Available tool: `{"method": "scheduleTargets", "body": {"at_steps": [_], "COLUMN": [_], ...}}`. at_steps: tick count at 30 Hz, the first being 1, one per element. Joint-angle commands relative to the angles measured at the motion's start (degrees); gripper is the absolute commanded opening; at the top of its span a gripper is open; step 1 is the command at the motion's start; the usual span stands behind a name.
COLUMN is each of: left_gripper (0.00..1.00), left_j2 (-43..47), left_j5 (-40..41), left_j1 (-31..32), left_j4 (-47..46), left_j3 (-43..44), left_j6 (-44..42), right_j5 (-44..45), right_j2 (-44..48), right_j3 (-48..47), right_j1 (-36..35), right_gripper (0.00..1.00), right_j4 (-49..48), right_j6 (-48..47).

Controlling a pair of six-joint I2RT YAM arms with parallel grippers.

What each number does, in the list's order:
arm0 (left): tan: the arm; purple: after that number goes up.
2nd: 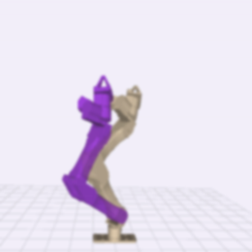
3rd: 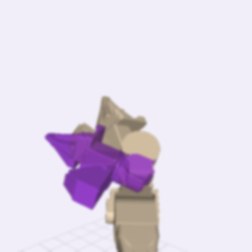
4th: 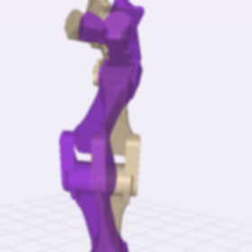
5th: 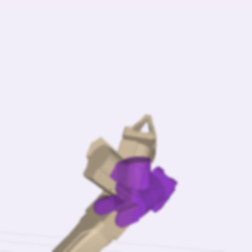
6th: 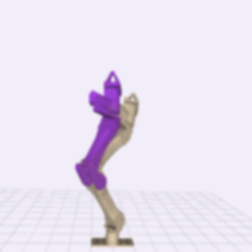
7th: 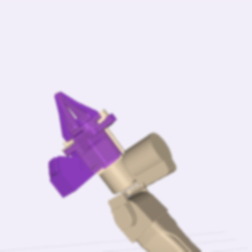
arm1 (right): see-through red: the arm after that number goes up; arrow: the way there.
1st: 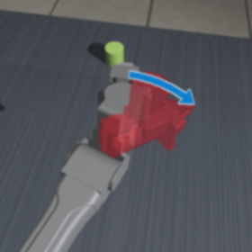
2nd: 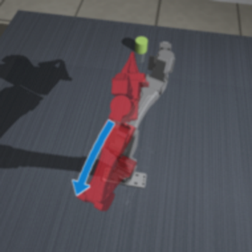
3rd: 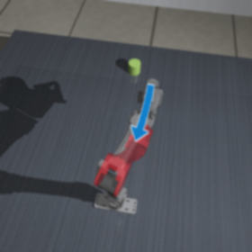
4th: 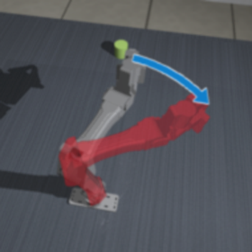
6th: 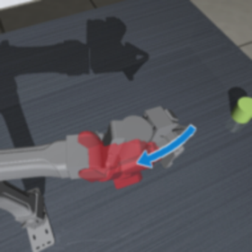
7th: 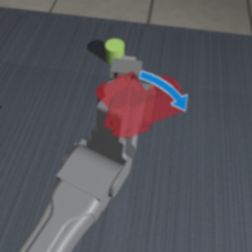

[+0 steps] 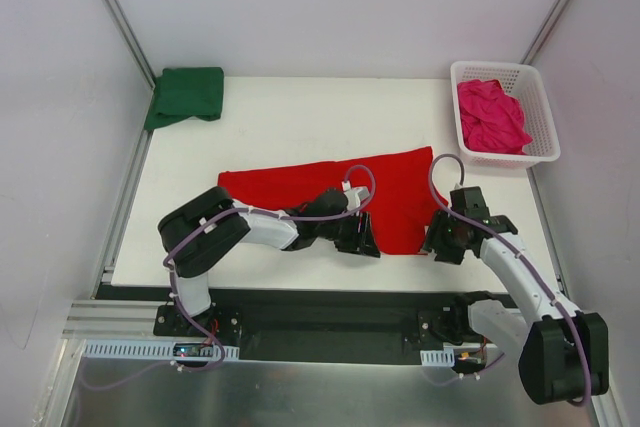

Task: Fold and stack the t-shirts
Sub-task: Fold the other side of the tshirt into a rectangle

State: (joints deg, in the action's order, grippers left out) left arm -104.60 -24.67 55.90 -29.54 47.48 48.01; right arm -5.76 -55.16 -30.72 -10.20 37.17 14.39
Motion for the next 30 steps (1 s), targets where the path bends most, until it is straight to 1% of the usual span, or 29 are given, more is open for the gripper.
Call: {"method": "scheduleTargets", "body": {"at_steps": [1,10,17,25,30], "left_gripper": [0.41,0.41,0.39,0.34,0.34], "left_j2": [-1.3,-4.3,-4.8,-4.2,-4.6], "left_j5": [2.9,3.1,3.8,7.7,8.9], "left_j1": [0.5,0.4,0.4,0.5,0.4], "left_j4": [0.2,0.4,1.1,6.2,7.4], "left_j3": [1.9,4.1,4.5,5.1,5.7], "left_j6": [-1.1,-1.7,-2.2,-4.4,-5.1], "right_j5": [1.5,0.8,0.2,-0.3,-0.4], "right_j2": [-1.8,-4.2,-7.5,-10.8,-11.3], "right_j3": [-1.2,-0.7,0.0,-0.9,-0.7], "right_j1": [0.3,0.2,0.3,0.3,0.2], "right_gripper": [0.51,0.51,0.51,0.5,0.5], "right_j4": [0.2,-1.7,-5.0,-6.8,-7.3], "right_j6": [1.6,1.6,2.0,1.7,1.8]}}
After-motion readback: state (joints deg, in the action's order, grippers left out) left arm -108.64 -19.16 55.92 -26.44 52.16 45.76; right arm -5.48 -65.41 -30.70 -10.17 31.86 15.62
